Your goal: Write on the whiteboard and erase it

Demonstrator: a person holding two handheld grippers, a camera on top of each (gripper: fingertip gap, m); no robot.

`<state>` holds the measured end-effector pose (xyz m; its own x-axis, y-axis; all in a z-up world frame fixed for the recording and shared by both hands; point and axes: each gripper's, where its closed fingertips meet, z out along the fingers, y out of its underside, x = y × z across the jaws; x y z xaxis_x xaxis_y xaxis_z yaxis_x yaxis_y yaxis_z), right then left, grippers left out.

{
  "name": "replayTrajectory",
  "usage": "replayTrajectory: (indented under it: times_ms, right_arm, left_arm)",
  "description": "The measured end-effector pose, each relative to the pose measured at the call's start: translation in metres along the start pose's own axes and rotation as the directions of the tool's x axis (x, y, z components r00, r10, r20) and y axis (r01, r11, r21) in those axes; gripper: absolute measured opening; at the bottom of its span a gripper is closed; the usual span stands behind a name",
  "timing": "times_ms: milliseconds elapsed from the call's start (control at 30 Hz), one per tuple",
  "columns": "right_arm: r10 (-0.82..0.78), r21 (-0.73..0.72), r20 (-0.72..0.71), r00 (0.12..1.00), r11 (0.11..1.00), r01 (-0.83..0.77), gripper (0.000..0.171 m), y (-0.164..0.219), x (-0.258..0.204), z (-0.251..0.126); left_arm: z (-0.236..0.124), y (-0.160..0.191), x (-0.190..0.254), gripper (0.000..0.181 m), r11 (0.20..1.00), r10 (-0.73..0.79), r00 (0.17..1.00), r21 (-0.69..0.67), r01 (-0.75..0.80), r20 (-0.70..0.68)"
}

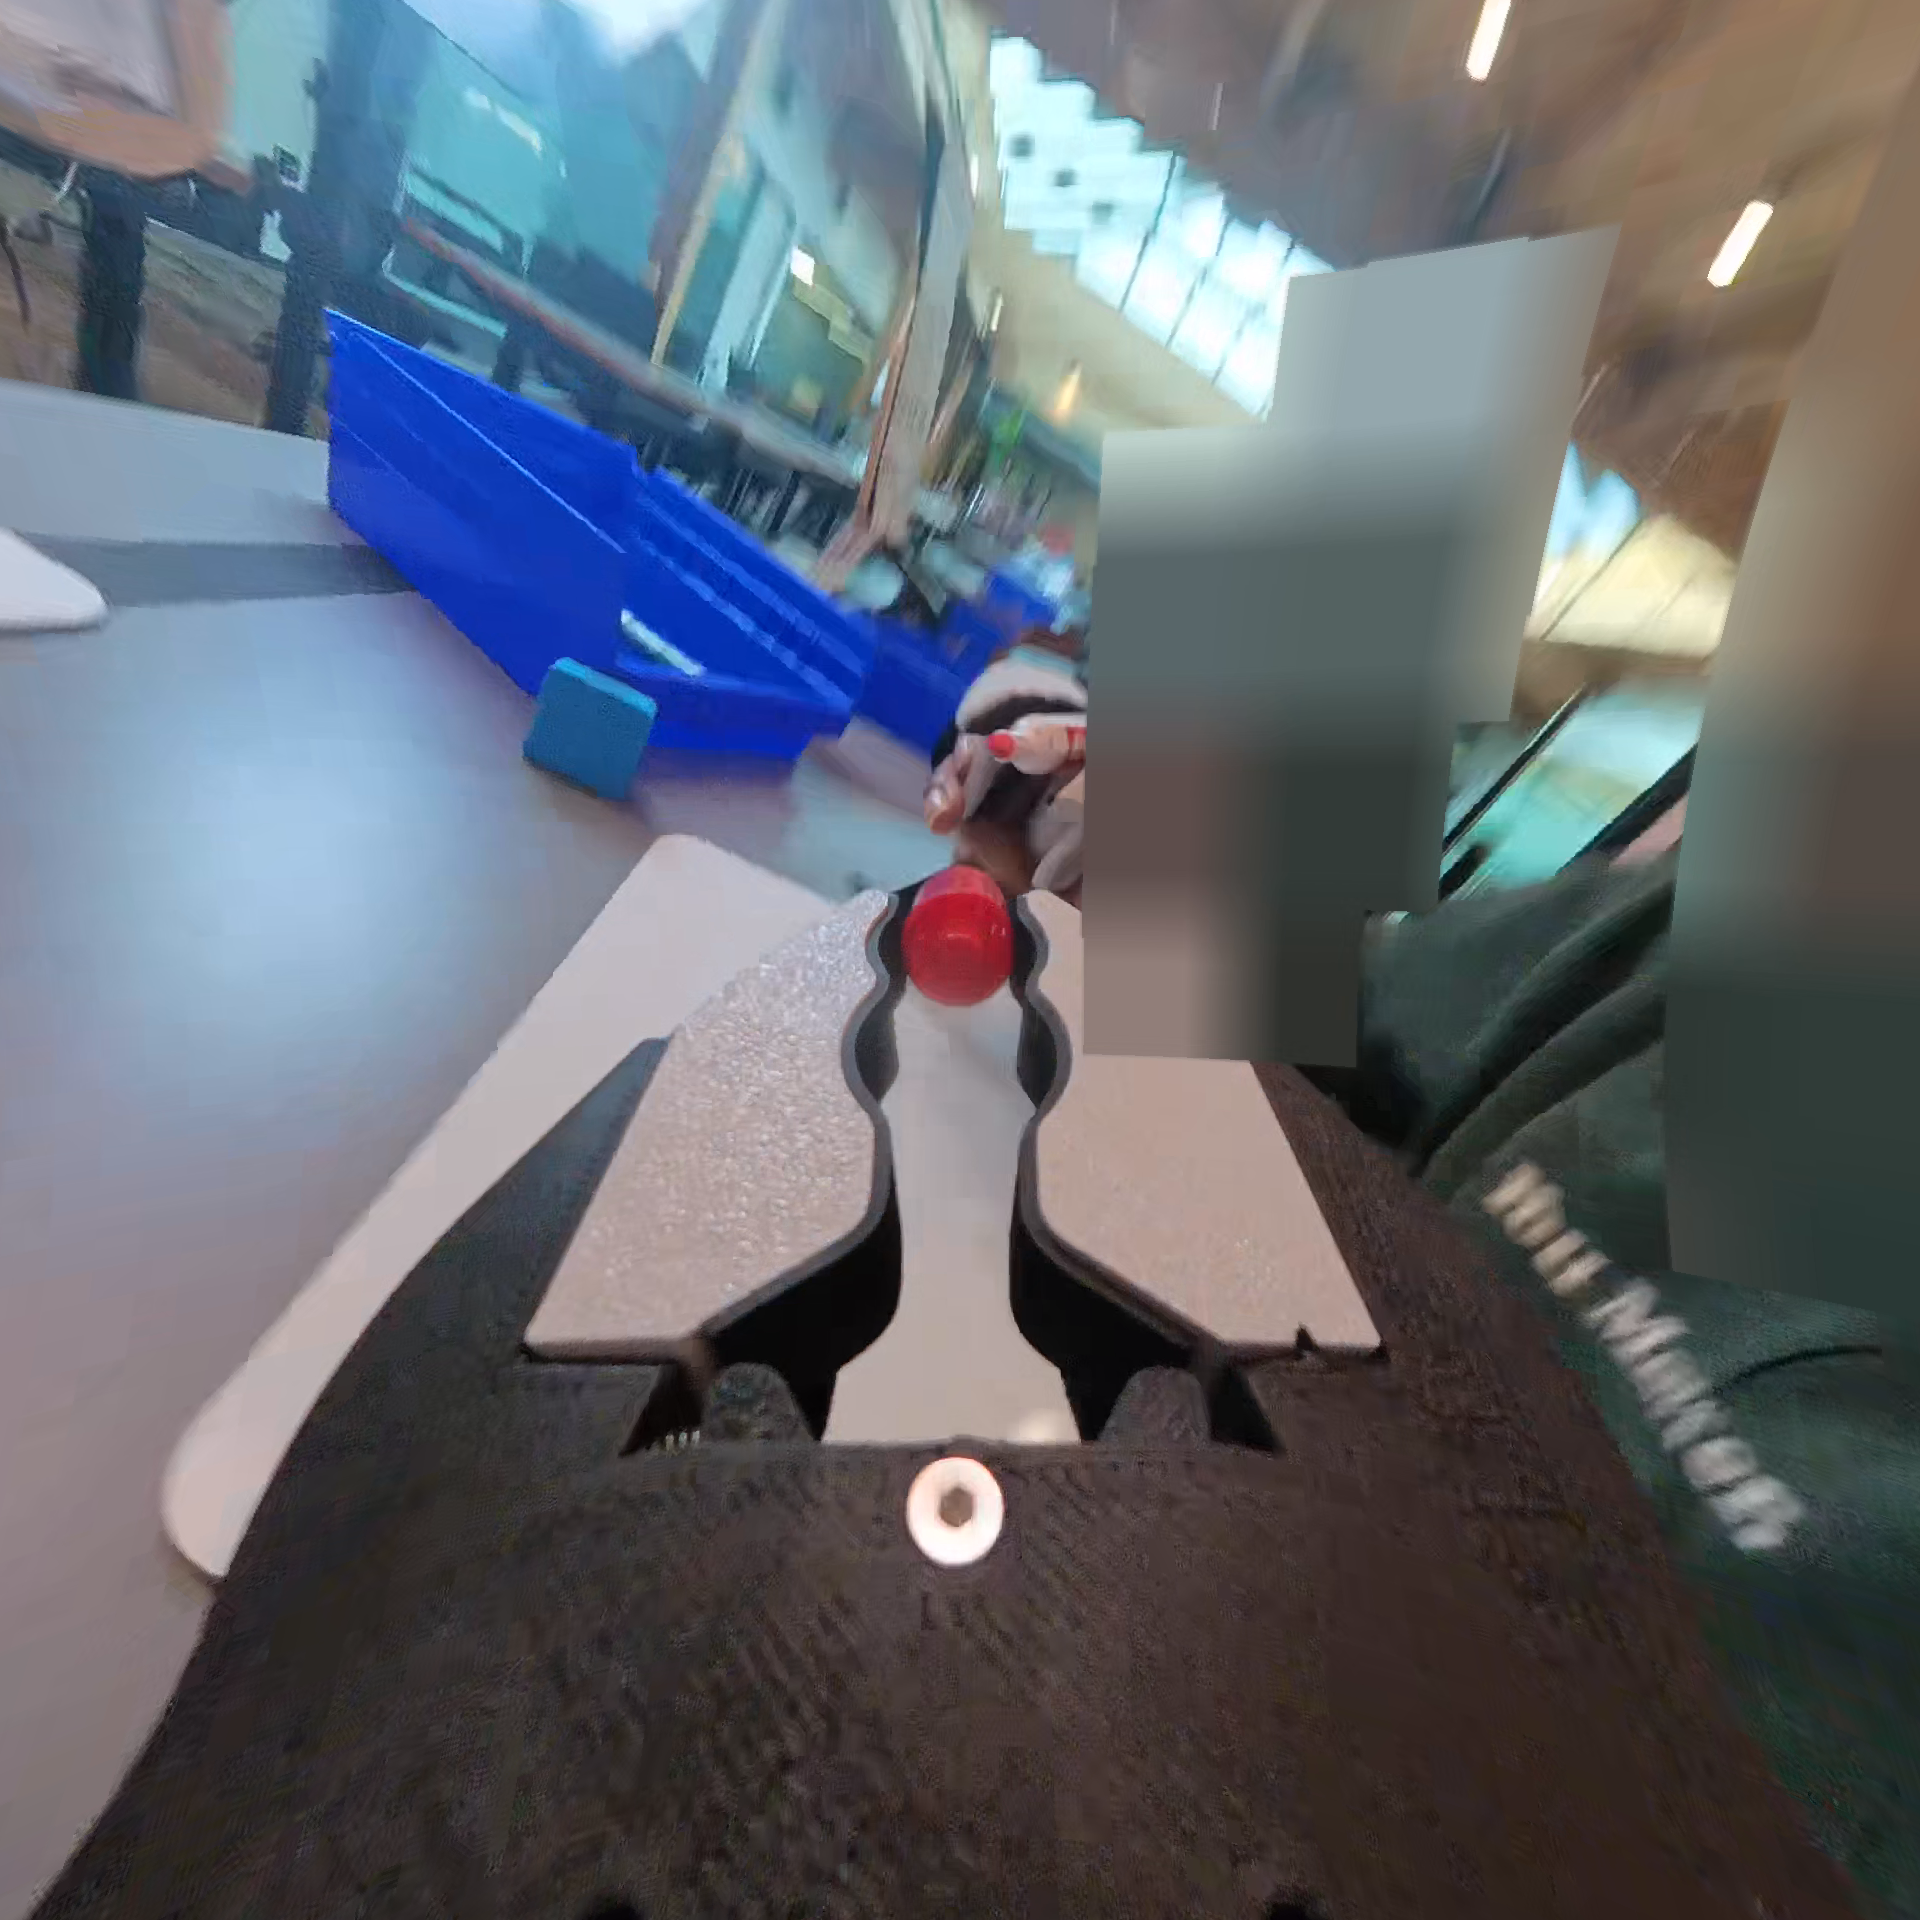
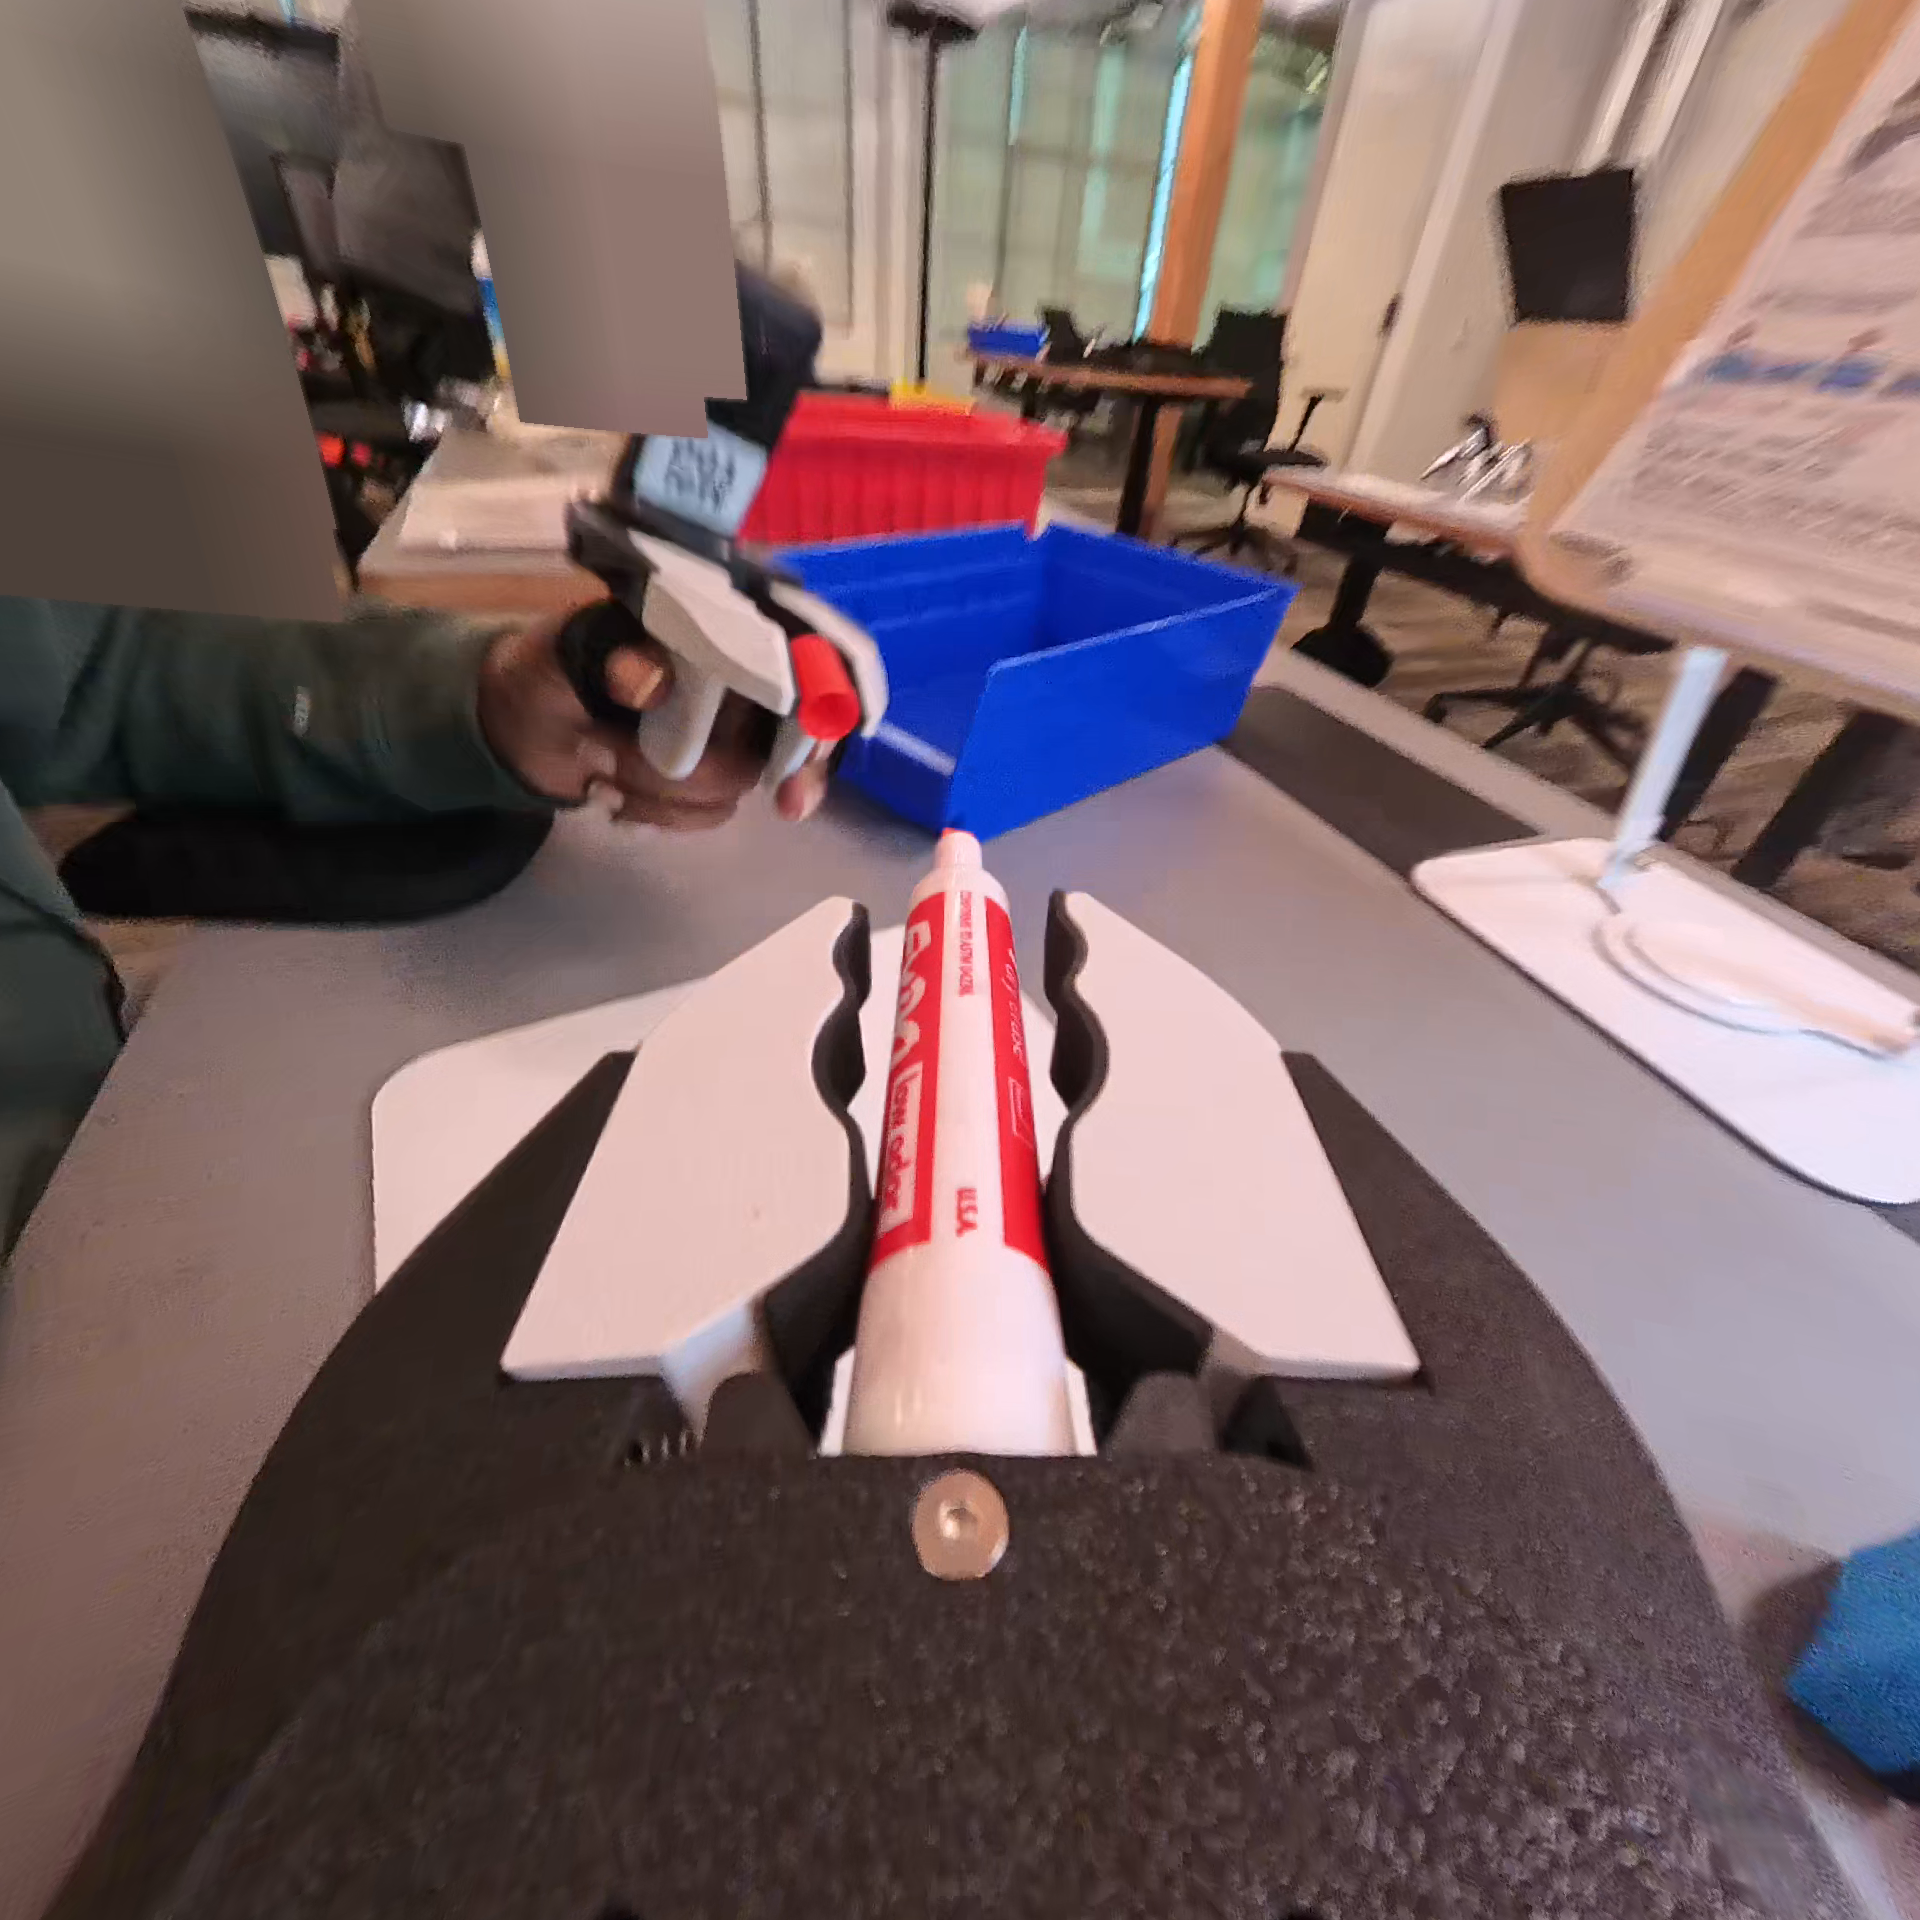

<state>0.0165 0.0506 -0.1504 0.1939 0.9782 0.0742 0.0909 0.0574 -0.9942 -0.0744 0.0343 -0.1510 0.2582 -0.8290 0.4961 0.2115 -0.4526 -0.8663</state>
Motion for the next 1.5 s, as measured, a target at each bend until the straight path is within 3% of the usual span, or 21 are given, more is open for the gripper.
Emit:
replayTrajectory:
  times_ms: [67, 133, 300, 433, 667, 833, 1033, 1300, 1500]
  right_arm:
    - [-0.033, -0.063, 0.030, 0.999, 0.997, 0.034, 0.034, 0.012, -0.004, 0.012]
    - [-0.013, -0.102, 0.040, 0.999, 0.995, 0.017, 0.034, 0.022, 0.001, 0.014]
    - [0.042, -0.167, 0.004, 0.999, 0.985, -0.040, 0.034, 0.044, 0.012, 0.007]
    - [-0.030, -0.221, -0.043, 0.999, 0.975, 0.020, 0.034, 0.047, 0.021, 0.005]
    - [-0.080, -0.496, -0.036, 0.996, 0.867, 0.051, 0.034, 0.082, 0.014, 0.009]
    - [-0.022, -0.586, -0.015, 1.000, 0.810, 0.008, 0.034, 0.102, 0.001, 0.027]
    - [0.015, -0.626, 0.014, 1.000, 0.780, -0.003, 0.034, 0.101, -0.007, 0.056]
    - [-0.105, -0.717, 0.143, 0.984, 0.675, 0.176, 0.034, 0.098, -0.017, 0.085]
    - [-0.188, -0.768, 0.278, 0.942, 0.546, 0.336, 0.034, 0.104, -0.022, 0.101]
  left_arm:
    - [0.016, 0.009, 0.004, 0.020, 0.968, 0.231, 0.971, -0.116, -0.223, 0.061]
    - [0.018, 0.014, -0.003, 0.020, 0.926, 0.354, 0.929, -0.179, -0.332, 0.108]
    - [-0.001, 0.038, -0.026, 0.020, 0.798, 0.574, 0.794, -0.356, -0.486, 0.202]
    - [-0.013, 0.027, -0.029, 0.020, 0.734, 0.668, 0.703, -0.370, -0.569, 0.245]
    - [-0.051, 0.029, -0.047, 0.020, 0.803, 0.594, 0.694, -0.345, -0.486, 0.407]
    - [-0.057, 0.048, -0.044, 0.020, 0.848, 0.520, 0.772, -0.333, -0.413, 0.367]
    - [-0.054, 0.053, -0.036, 0.020, 0.855, 0.499, 0.821, -0.311, -0.414, 0.278]
    - [-0.073, 0.058, -0.031, 0.020, 0.849, 0.507, 0.826, -0.309, -0.429, 0.247]
    - [-0.073, 0.060, -0.030, 0.020, 0.859, 0.484, 0.843, -0.310, -0.407, 0.235]
